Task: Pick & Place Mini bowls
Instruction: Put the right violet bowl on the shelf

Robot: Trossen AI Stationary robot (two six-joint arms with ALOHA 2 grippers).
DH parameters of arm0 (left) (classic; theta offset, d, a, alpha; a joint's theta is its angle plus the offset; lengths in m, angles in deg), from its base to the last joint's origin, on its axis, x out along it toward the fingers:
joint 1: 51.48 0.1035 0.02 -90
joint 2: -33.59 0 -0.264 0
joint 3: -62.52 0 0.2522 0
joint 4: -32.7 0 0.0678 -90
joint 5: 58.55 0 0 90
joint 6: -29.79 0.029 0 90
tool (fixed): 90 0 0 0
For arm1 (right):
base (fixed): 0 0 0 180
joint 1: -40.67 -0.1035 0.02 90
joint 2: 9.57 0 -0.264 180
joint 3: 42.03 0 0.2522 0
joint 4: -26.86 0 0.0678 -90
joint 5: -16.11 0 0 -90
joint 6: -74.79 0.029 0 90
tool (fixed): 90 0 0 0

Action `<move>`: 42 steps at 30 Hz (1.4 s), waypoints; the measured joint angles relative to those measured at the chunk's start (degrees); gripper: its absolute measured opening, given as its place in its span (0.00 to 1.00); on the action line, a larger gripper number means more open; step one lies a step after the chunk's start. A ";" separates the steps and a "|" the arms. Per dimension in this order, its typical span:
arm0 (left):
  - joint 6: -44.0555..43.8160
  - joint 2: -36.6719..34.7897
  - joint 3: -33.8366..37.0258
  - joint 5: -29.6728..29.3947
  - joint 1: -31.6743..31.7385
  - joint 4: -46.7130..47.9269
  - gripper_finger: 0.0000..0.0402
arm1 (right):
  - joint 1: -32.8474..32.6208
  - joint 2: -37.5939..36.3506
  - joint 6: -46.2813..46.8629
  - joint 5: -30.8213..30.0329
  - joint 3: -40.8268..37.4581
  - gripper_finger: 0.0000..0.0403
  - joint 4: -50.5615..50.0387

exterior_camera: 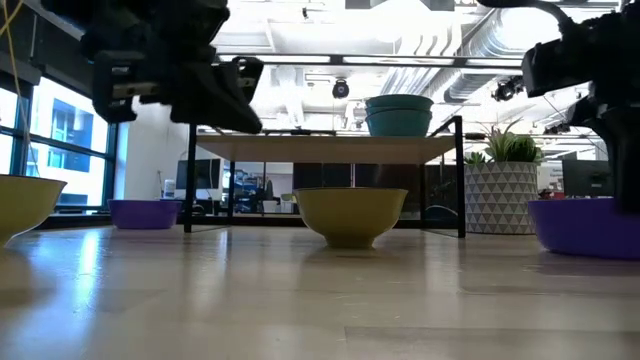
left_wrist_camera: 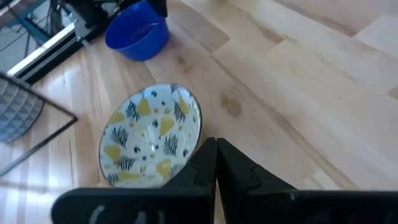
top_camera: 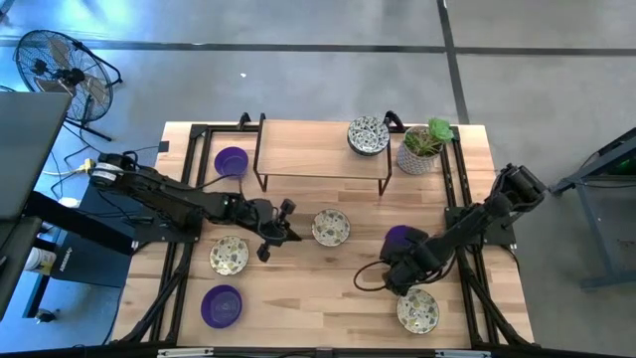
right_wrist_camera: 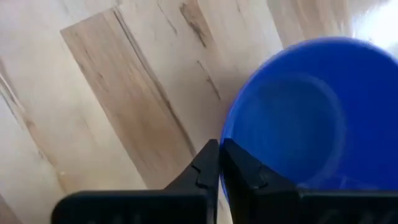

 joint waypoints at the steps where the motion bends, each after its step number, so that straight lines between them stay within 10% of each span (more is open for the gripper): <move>1: -0.18 -0.34 1.00 -0.15 0.00 -0.90 0.00 | 0.16 0.00 -0.11 -0.22 0.00 0.01 0.17; 16: -1.29 -5.82 9.95 -0.89 0.02 -10.20 0.00 | 3.41 0.00 -10.62 3.00 7.56 0.01 -1.83; 27: 0.40 -19.12 15.85 -2.46 0.04 -10.83 0.00 | 7.82 0.10 -31.44 -1.59 33.75 0.01 -6.44; 42: 1.11 -20.66 17.22 -2.93 0.04 -11.33 0.00 | 33.25 15.78 -69.79 5.92 67.11 0.01 -16.72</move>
